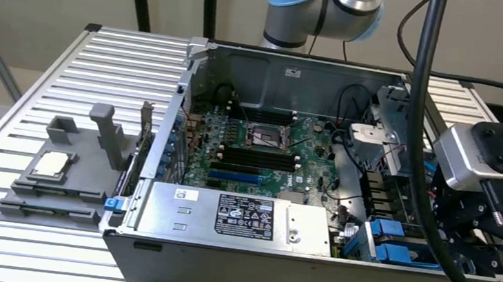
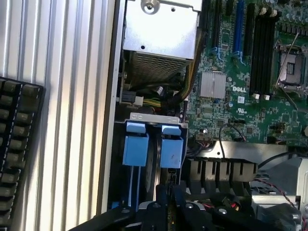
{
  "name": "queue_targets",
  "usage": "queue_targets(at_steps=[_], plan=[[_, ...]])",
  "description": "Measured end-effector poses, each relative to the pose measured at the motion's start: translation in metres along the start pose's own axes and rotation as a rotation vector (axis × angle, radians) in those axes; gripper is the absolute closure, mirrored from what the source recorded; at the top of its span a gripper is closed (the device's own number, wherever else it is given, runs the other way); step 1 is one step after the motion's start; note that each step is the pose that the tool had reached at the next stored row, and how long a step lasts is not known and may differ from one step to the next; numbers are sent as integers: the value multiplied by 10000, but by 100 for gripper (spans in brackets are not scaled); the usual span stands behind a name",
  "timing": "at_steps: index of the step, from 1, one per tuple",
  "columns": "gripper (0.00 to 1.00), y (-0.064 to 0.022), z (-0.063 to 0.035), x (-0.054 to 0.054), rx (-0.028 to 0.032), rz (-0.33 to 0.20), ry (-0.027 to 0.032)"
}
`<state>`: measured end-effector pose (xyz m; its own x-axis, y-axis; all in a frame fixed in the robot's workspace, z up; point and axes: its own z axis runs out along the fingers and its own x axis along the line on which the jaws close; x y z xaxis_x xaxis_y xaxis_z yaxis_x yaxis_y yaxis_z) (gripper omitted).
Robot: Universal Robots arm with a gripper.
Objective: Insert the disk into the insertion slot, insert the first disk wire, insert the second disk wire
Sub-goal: 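Insert the first disk wire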
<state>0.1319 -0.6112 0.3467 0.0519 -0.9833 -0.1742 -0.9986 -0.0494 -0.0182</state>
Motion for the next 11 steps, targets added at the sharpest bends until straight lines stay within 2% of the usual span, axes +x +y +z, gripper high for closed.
queue_targets(at_steps=[7, 11], plan=[[83, 0, 12, -67, 35, 167, 12], [83, -8, 21, -117, 46, 220, 108]])
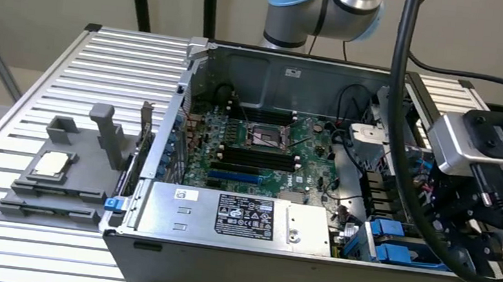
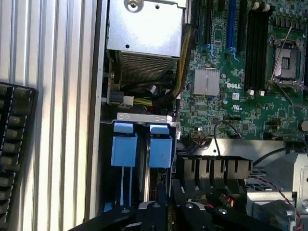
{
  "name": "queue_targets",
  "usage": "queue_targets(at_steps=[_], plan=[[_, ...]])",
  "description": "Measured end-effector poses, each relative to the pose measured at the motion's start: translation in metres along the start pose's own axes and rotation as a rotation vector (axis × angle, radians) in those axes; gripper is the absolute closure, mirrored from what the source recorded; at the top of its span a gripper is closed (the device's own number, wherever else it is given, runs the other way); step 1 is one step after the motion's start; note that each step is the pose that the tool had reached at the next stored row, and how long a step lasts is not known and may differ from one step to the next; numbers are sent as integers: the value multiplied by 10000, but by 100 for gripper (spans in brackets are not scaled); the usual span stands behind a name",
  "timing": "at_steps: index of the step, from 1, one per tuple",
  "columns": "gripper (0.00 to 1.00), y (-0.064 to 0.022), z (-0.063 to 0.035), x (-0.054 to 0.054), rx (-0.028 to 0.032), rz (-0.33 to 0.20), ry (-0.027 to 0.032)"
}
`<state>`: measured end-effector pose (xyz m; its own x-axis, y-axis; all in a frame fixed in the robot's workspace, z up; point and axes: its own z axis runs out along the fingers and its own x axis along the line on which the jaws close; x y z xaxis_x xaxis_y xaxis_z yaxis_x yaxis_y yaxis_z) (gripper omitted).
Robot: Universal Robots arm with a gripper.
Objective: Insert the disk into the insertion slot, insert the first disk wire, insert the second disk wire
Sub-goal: 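Insert the first disk wire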
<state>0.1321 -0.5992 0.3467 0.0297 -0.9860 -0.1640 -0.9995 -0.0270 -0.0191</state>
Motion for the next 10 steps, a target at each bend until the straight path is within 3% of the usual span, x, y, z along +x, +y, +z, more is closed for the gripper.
queue_targets(at_steps=[5, 10], plan=[[83, -46, 7, -29, 25, 172, 149], [83, -65, 13, -29, 81, 518, 202]])
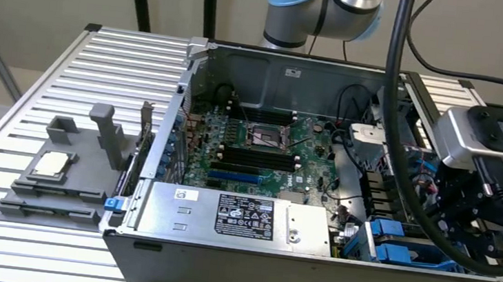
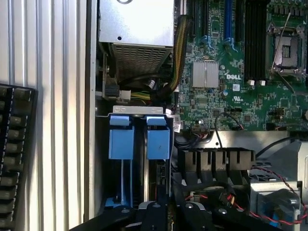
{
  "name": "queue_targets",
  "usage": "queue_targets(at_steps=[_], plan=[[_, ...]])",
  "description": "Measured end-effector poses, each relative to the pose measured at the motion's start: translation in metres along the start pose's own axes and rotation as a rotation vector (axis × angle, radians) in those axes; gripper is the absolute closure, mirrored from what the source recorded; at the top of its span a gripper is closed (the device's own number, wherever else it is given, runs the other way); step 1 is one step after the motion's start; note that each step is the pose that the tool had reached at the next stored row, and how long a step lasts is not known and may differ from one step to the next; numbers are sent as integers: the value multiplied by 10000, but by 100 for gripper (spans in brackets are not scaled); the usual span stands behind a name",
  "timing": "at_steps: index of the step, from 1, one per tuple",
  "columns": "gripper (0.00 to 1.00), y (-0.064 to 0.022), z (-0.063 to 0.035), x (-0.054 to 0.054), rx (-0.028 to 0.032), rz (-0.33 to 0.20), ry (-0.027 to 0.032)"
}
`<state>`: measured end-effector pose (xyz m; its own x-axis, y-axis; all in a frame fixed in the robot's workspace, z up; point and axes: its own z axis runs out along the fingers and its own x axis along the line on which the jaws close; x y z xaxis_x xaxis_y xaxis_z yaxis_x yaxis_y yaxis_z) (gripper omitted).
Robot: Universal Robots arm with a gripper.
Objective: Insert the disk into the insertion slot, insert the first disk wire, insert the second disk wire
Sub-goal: 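Insert the first disk wire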
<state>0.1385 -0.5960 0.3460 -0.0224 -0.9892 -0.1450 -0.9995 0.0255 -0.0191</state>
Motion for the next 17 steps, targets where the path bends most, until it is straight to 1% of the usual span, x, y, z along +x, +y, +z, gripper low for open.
queue_targets(at_steps=[4, 7, 9, 13, 17], plan=[[83, 0, 6, 1, 16, 50, 29], [83, 0, 12, 2, 41, 46, 57], [83, 0, 18, 2, 77, 40, 88], [83, 0, 28, 4, 159, 26, 189], [83, 10, 36, 6, 185, 23, 233]])
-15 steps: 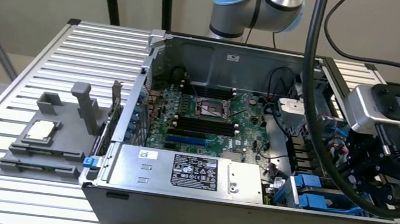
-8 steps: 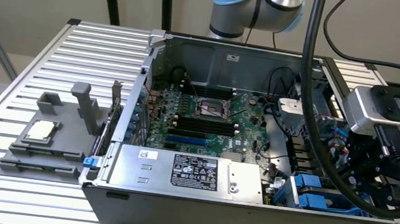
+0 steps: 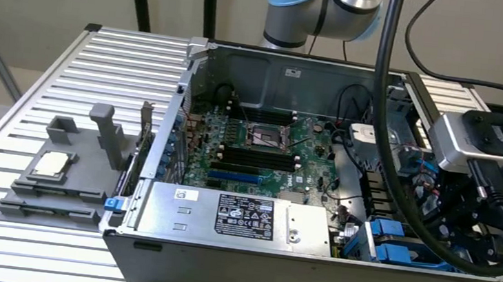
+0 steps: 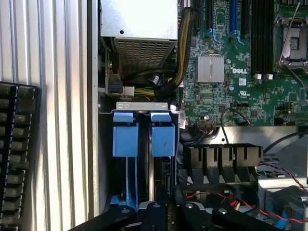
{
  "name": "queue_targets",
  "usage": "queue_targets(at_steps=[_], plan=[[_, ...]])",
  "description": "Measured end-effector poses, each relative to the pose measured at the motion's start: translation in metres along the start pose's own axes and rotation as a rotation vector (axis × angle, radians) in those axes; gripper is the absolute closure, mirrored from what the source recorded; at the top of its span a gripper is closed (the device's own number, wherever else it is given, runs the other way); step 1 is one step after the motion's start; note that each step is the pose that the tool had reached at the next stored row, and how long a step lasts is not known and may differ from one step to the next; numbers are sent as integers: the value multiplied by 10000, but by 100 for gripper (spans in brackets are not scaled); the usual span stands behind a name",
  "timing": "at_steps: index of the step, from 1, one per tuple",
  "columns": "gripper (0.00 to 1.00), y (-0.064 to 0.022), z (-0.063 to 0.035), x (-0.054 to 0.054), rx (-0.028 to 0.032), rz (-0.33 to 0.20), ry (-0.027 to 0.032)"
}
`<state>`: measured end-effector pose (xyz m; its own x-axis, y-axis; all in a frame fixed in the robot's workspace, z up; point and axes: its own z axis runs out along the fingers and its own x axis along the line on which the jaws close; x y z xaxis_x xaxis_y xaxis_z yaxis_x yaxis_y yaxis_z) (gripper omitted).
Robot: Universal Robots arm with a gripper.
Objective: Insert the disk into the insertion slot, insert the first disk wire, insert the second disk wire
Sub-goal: 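Insert the first disk wire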
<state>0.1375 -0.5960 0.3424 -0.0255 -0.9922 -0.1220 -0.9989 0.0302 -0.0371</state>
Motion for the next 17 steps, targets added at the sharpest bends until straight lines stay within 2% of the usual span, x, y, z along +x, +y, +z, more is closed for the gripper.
queue_targets(at_steps=[10, 17], plan=[[83, 35, 5, -13, 49, 22, 24], [83, 37, 16, -27, 114, 52, 35]])
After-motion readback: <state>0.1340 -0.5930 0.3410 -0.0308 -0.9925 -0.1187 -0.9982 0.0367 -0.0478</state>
